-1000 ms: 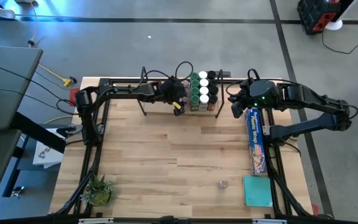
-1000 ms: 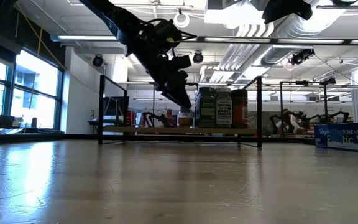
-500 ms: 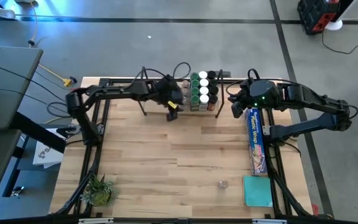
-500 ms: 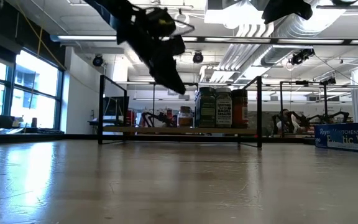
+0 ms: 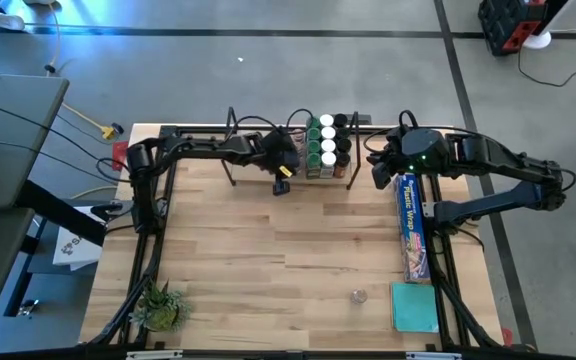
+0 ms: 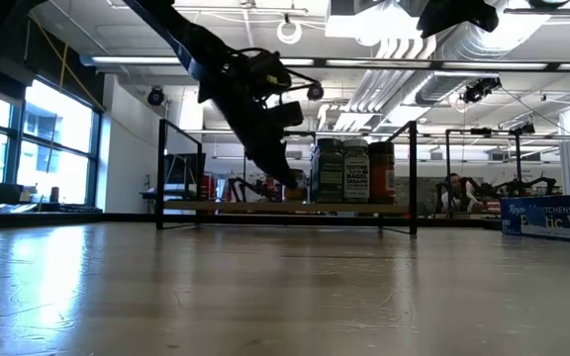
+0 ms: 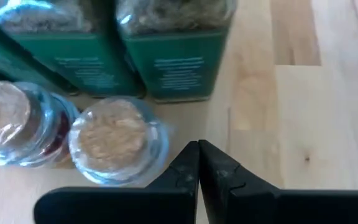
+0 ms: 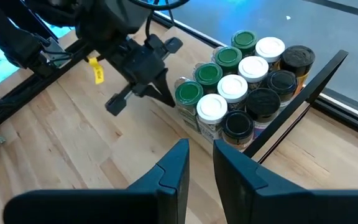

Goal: Shelf spices
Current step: Put the brown seasoning bottle on the shelf aligned with the other brown seasoning bottles

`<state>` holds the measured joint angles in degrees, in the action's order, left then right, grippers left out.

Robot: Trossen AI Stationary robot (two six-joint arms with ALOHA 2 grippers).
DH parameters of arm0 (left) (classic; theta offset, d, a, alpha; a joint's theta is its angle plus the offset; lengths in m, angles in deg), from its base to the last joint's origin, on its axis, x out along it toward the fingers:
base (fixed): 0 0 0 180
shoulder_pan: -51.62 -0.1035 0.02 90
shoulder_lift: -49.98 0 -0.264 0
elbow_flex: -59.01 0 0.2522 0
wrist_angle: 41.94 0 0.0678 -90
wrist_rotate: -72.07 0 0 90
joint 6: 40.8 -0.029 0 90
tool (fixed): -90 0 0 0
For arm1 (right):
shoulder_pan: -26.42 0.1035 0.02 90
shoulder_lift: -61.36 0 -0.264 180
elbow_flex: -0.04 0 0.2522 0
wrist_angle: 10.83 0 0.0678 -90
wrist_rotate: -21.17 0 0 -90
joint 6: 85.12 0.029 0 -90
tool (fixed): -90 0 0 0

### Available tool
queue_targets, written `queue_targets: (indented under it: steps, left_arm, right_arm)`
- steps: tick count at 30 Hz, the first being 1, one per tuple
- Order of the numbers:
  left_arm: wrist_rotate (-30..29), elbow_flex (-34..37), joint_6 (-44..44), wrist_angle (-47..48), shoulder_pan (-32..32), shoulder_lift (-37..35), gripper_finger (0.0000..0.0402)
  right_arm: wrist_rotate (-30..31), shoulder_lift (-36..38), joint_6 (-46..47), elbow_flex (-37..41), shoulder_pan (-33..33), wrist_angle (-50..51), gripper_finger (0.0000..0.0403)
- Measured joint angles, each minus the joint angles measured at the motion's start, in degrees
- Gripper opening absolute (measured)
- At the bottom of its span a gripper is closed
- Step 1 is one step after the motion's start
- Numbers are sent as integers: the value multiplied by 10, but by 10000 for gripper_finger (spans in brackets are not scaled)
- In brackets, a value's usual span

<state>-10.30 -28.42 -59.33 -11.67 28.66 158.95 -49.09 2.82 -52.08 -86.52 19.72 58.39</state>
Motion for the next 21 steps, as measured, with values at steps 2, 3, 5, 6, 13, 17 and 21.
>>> queue_targets:
  steps: [2,3,5,6,13,17,21]
  left_arm:
    - [0,0,-1,-6,-4,0,6]
    - [0,0,-1,-14,-7,0,5]
    - [-1,0,-1,-24,-12,0,2]
    - [-1,0,-1,-24,-15,0,1]
    - [-2,0,-1,-42,-31,0,1]
    - [-3,0,-1,-44,-35,0,1]
    - [-7,0,2,-35,-31,-10,1]
  right_arm:
    - [0,0,1,0,0,0,66]
    - [0,0,1,0,0,0,66]
    - [0,0,1,0,0,0,66]
    - [0,0,1,0,0,0,66]
    - [0,0,1,0,0,0,66]
    - [0,0,0,0,0,0,66]
    - [0,0,0,0,0,0,66]
